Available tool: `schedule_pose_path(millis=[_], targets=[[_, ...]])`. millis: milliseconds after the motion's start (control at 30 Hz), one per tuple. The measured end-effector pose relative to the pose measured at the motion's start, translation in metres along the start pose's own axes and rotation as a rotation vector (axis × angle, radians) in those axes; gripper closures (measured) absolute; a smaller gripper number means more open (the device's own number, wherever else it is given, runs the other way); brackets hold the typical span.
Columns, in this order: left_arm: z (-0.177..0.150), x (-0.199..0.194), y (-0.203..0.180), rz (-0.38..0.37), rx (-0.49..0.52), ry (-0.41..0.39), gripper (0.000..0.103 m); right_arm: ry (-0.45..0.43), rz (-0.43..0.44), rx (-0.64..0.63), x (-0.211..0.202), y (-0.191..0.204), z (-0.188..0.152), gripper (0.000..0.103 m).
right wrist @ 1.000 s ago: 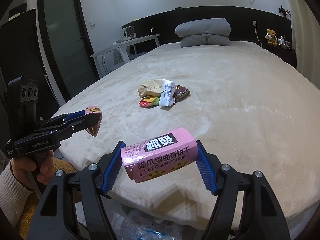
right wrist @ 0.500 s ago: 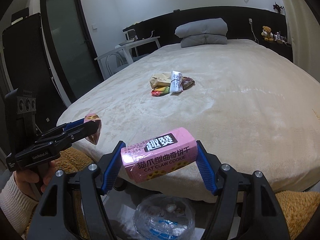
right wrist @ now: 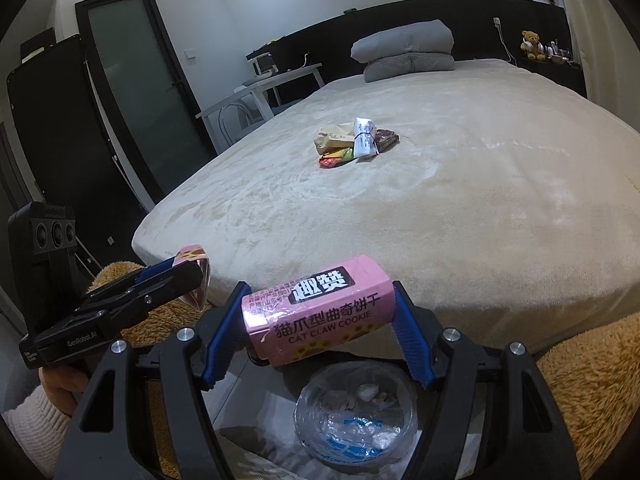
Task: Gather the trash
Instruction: 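Carry the pink box in the right gripper and pink wrapper in the left off the bed, then open the right gripper over the clear bin while the left gripper releases its wrapper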
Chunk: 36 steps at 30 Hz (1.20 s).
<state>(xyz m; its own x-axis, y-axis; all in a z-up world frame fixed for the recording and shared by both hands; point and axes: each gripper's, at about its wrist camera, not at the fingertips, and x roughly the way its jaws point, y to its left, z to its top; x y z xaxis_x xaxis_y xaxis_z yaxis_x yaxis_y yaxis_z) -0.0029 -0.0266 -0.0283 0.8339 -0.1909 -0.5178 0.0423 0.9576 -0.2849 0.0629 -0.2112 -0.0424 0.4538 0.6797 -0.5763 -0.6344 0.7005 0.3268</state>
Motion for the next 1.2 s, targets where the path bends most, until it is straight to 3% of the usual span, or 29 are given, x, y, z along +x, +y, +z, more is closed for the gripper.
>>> schedule_pose_path(millis=[233,400,533,633,767,933,1200], targets=[[-0.028,0.031,0.009,-0.025,-0.092,0.186,0.044,0.099,0.007,0.041,0.015,-0.009,-0.018,0.034],[-0.044,0.053,0.020,-0.047,-0.168,0.296,0.044,0.230,0.016,0.158,0.039,-0.028,-0.027,0.034],[-0.054,0.066,0.029,0.016,-0.211,0.353,0.044,0.340,0.028,0.277,0.065,-0.046,-0.037,0.034],[-0.058,0.075,0.034,0.020,-0.235,0.386,0.044,0.396,0.033,0.340,0.080,-0.054,-0.041,0.034],[-0.064,0.089,0.042,0.040,-0.276,0.451,0.044,0.475,-0.017,0.387,0.100,-0.061,-0.049,0.034],[-0.082,0.108,0.048,0.088,-0.305,0.568,0.044,0.557,-0.046,0.458,0.120,-0.067,-0.062,0.034],[-0.101,0.127,0.050,0.096,-0.350,0.697,0.044,0.638,-0.075,0.542,0.141,-0.076,-0.075,0.034]])
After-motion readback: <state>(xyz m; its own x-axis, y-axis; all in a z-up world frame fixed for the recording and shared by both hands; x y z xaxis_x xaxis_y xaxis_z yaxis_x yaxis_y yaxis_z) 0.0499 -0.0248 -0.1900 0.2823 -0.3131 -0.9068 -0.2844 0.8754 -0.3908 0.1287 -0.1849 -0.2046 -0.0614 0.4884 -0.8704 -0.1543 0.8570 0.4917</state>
